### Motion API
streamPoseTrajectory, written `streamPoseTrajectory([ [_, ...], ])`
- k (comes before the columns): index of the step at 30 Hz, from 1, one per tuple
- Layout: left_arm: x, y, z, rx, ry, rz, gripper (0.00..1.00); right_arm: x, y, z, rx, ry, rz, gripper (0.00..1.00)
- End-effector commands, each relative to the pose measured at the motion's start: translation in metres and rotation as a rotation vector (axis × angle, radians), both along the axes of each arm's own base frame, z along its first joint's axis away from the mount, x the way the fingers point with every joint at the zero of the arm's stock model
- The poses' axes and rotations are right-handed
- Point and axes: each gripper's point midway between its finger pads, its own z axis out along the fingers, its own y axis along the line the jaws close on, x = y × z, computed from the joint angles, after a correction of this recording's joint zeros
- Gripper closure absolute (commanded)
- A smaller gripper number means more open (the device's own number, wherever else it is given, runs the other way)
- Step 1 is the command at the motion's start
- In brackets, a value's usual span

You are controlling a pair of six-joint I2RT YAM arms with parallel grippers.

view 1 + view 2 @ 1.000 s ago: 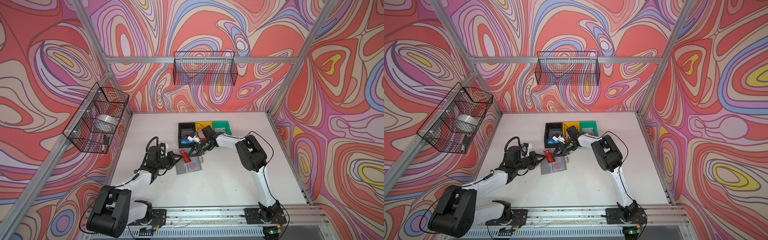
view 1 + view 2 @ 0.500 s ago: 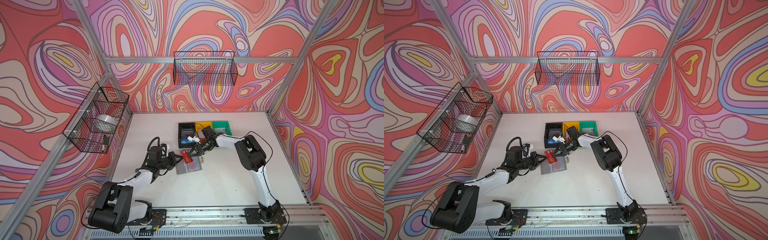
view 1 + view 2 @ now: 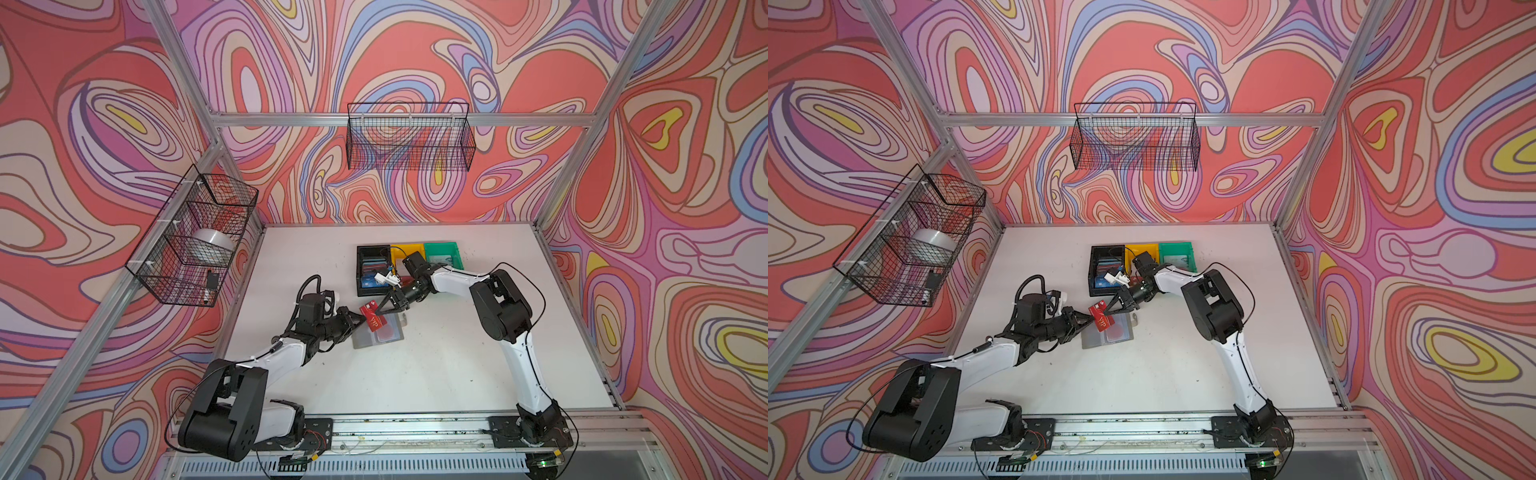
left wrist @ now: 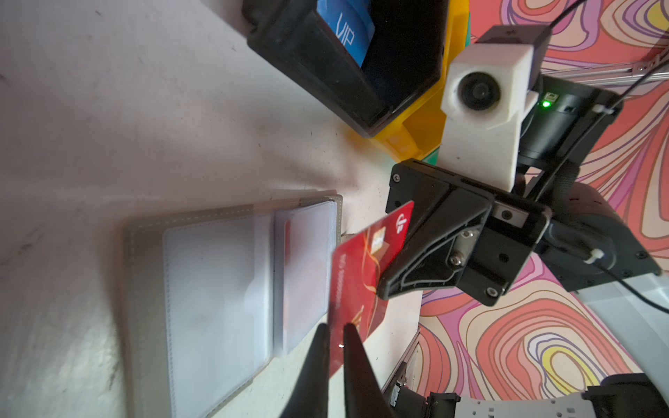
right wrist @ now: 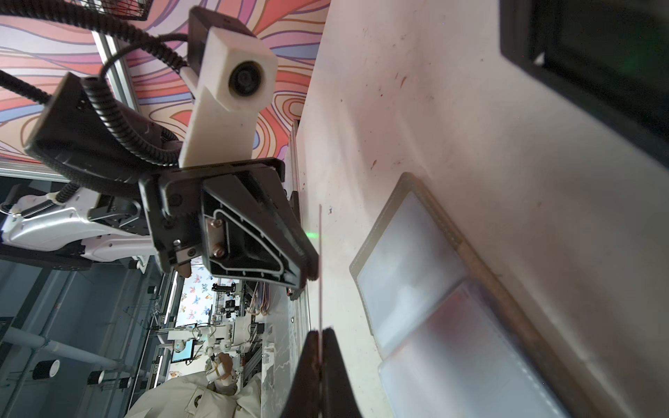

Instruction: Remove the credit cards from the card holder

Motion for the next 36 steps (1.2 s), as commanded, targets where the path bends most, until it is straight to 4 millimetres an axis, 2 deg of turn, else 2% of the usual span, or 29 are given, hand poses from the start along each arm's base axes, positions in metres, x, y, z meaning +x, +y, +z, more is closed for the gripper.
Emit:
streamPoseTrajectory([
  [1,0.001,0.000,0.013,0.019,-0.041,-0.021,0.82,0.000,-0.006,0.011,-0.047,-0.079,0.017,1.00],
  [7,-0.002,0.009,0.021,0.075,-0.060,-0.011,0.72,0.017,-0.031,0.030,-0.186,-0.197,0.018,1.00],
  [9,0.000,0.011,0.023,0.090,-0.070,-0.013,0.68,0.033,-0.044,0.048,-0.242,-0.266,0.008,1.00],
  [12,0.003,0.009,0.023,0.098,-0.066,-0.031,0.66,0.060,-0.063,0.062,-0.392,-0.475,-0.004,1.00],
  [13,0.002,0.008,0.018,0.099,-0.051,-0.042,0.66,0.069,-0.070,0.062,-0.449,-0.543,-0.005,1.00],
  [14,0.013,0.005,0.030,0.091,-0.079,-0.048,0.66,0.078,-0.077,0.062,-0.501,-0.602,-0.007,1.00],
  [16,0.017,0.002,0.030,0.081,-0.074,-0.062,0.67,0.091,-0.089,0.061,-0.588,-0.690,-0.006,1.00],
  [20,0.024,-0.002,0.028,0.064,-0.070,-0.066,0.67,0.109,-0.106,0.061,-0.689,-0.832,-0.002,1.00],
  [26,0.028,-0.004,0.026,0.043,-0.061,-0.061,0.68,0.121,-0.110,0.069,-0.691,-1.008,0.040,1.00],
  [31,0.025,-0.001,0.023,0.045,-0.060,-0.045,0.67,0.140,-0.119,0.071,-0.760,-1.132,0.046,1.00],
  [36,0.024,-0.001,0.022,0.049,-0.058,-0.047,0.67,0.148,-0.126,0.059,-0.811,-1.197,0.127,1.00],
])
